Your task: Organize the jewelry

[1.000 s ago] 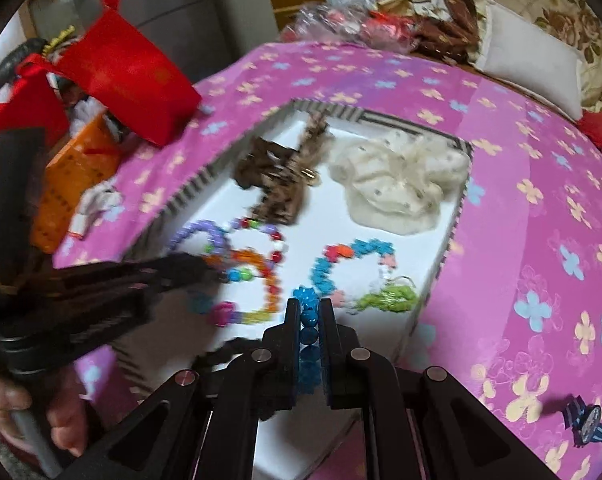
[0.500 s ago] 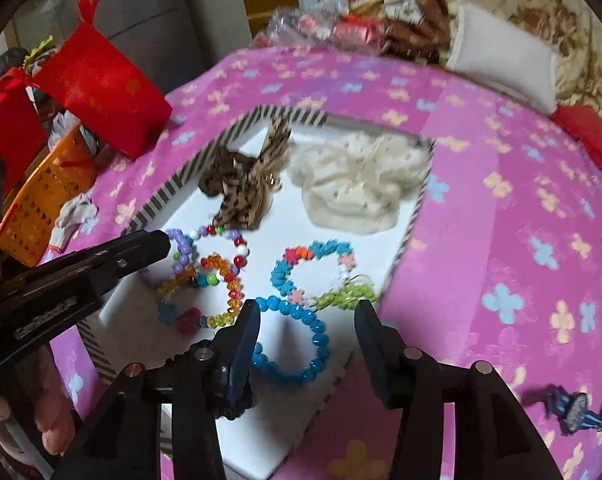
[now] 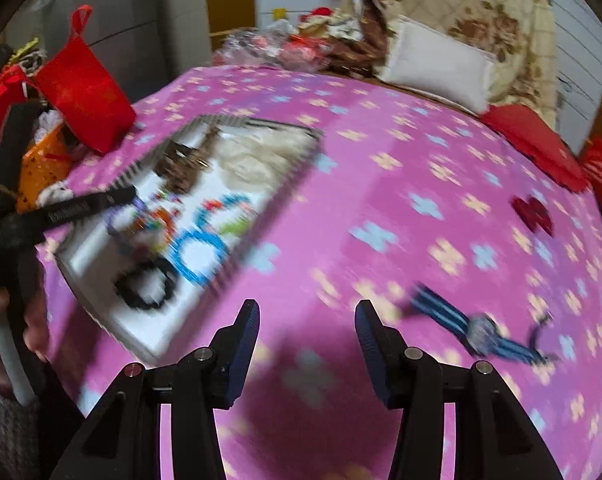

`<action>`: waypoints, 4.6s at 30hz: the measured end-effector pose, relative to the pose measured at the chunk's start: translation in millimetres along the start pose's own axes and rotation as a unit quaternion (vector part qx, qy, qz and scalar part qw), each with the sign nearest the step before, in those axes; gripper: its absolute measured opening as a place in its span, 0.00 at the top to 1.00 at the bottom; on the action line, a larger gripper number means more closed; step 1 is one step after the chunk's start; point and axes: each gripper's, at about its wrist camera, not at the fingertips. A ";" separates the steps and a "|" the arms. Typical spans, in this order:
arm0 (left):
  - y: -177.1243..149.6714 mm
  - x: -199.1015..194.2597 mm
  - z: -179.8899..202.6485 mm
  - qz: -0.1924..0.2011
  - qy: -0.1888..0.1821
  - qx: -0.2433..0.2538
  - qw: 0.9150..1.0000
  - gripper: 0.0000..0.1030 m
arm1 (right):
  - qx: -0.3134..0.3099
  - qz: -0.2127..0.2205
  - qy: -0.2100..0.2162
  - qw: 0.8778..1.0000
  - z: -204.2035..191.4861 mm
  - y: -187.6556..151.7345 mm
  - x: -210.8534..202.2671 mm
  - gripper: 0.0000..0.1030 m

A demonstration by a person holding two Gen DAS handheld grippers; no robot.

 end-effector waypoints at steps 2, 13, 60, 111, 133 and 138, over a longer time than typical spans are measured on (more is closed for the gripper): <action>-6.4 -4.9 12.2 0.006 -0.006 0.009 1.000 0.74 | 0.012 -0.007 -0.014 1.000 17.6 -13.5 -4.3 0.54; -61.3 -46.2 112.4 -0.014 -0.005 0.094 0.995 0.63 | 0.143 -0.001 -0.035 0.989 122.0 -72.1 -31.2 0.54; -82.0 50.7 230.5 -0.101 -0.112 0.198 0.969 0.55 | 0.370 -0.062 -0.077 0.924 393.5 108.9 142.7 0.49; -33.1 68.5 372.5 -0.132 -0.148 0.204 0.959 0.50 | 0.221 0.038 -0.013 0.974 329.7 -120.0 -51.3 0.51; -64.5 8.1 224.0 -0.097 -0.080 0.082 0.989 0.49 | 0.135 -0.037 0.089 0.986 210.3 -73.1 24.3 0.62; -63.1 10.9 217.2 -0.099 -0.074 0.072 0.990 0.49 | 0.112 -0.045 0.167 0.978 167.5 -76.1 23.6 0.62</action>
Point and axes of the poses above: each gripper's, at about its wrist camera, not at the fingertips, and x roughly the way its jaws point, z to its right, y to its top, and after that the axes turned 3 degrees about -z, right-handed
